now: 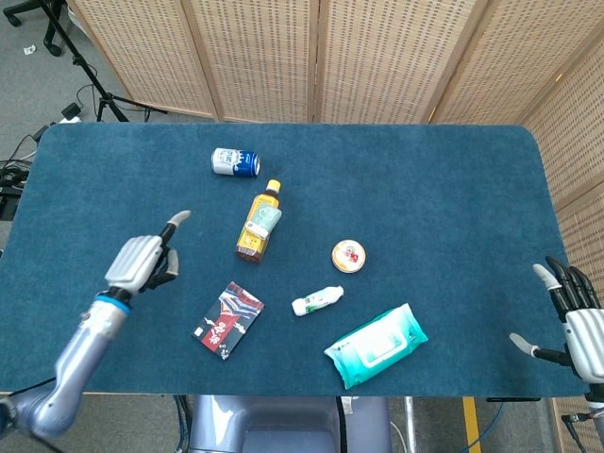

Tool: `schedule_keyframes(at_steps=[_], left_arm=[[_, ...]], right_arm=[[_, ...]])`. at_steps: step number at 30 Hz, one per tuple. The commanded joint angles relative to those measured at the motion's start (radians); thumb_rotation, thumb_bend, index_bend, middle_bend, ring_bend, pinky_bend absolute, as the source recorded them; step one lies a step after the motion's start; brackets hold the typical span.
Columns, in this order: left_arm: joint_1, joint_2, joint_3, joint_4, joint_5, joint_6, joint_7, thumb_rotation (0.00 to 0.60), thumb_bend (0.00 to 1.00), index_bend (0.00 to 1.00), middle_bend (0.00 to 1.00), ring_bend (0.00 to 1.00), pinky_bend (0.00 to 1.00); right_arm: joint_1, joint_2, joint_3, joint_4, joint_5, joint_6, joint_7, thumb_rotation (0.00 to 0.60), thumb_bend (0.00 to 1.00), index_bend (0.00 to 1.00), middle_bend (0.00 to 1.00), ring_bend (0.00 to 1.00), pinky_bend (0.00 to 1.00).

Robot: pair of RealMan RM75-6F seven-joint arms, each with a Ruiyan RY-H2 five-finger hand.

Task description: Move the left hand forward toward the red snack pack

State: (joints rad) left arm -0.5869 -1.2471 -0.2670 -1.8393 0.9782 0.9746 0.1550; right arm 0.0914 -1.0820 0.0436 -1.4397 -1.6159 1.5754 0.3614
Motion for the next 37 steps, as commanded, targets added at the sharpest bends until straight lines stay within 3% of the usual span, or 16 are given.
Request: schedule_keyframes(at_steps=[1, 11, 22, 37], left_arm=[[-0.162, -0.112, -0.051, 0.046, -0.231, -0.097, 0.125, 0.6, 1.0, 0.0, 0.95, 0.96, 0.99], [-0.326, -0.225, -0.045, 0.177, -0.432, -0.166, 0.178, 0.6, 1.0, 0.0, 0.95, 0.96, 0.99], [-0.395, -0.322, -0.023, 0.269, -0.501, -0.118, 0.205, 0.6, 1.0, 0.0, 0.95, 0.96, 0.99], [-0.399, -0.352, -0.003, 0.297, -0.52, -0.051, 0.224, 0.6, 1.0, 0.0, 0.95, 0.96, 0.99]], right_arm=[[0.002, 0.003, 0.004, 0.002, 0.009, -0.007, 0.011, 0.6, 0.0, 0.0, 0.0, 0.0, 0.0], [0.017, 0.01, 0.013, 0.015, 0.038, -0.048, 0.048, 0.6, 0.0, 0.0, 0.0, 0.0, 0.0], [0.015, 0.022, 0.017, 0.023, 0.046, -0.049, 0.098, 0.6, 0.0, 0.0, 0.0, 0.0, 0.0], [0.014, 0.027, 0.018, 0.025, 0.04, -0.043, 0.119, 0.6, 0.0, 0.0, 0.0, 0.0, 0.0]])
